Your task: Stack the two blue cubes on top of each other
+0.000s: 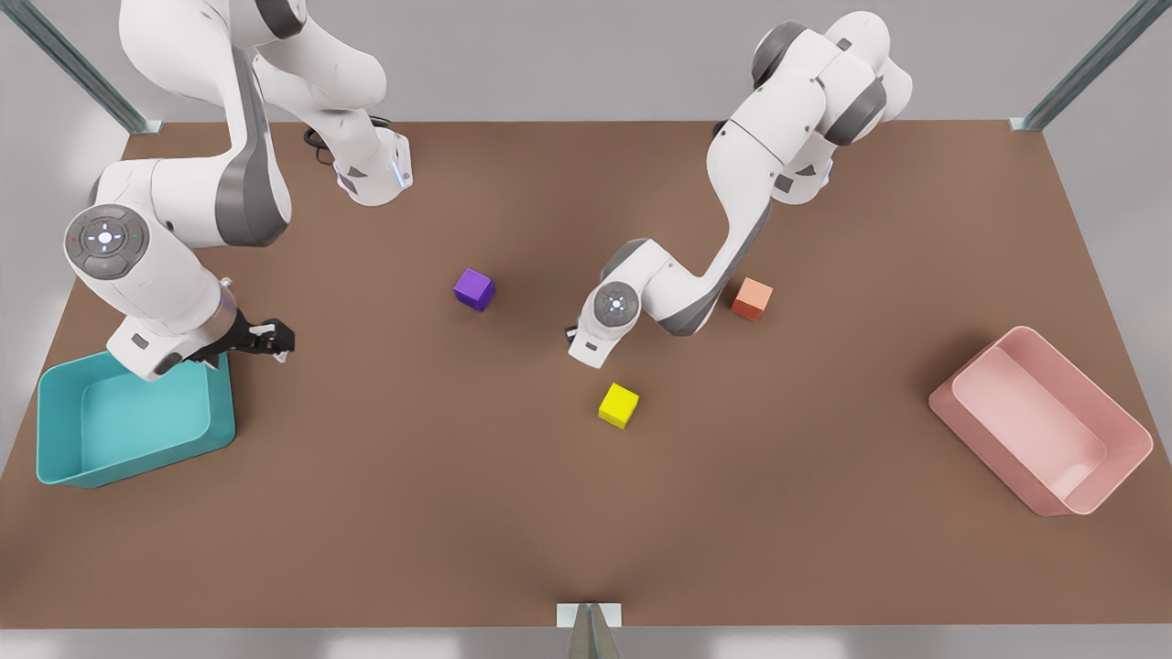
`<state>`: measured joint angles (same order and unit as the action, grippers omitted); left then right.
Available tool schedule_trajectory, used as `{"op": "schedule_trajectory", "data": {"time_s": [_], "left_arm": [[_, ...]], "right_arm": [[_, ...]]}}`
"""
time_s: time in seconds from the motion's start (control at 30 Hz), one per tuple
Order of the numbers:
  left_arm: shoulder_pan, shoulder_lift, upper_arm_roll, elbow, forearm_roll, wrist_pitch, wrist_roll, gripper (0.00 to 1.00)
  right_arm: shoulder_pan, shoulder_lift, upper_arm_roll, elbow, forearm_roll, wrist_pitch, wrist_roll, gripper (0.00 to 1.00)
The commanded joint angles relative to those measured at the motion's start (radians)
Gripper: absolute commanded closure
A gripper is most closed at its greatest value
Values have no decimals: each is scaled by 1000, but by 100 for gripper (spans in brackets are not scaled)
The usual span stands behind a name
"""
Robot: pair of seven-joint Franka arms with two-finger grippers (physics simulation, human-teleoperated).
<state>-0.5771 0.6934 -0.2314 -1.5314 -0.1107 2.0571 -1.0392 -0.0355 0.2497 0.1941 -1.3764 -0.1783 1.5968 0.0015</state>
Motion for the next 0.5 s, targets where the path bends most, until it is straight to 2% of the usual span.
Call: {"op": "schedule_trajectory", "data": {"time_s": [0.0, 0.37, 0.4, 0.47], "left_arm": [[0, 0, 0, 0, -1, 3, -61, 0], [86, -8, 1, 80, 3, -68, -59, 0], [120, -9, 1, 111, 5, -123, -53, 0], [230, -9, 3, 284, 29, -397, -18, 0]], "right_arm": [[2, -1, 1, 0, 0, -8, -20, 0], [5, 8, 2, 0, 0, -15, -17, 0], [5, 8, 2, 0, 0, -15, -17, 0], [5, 8, 2, 2, 0, -15, -15, 0]]}}
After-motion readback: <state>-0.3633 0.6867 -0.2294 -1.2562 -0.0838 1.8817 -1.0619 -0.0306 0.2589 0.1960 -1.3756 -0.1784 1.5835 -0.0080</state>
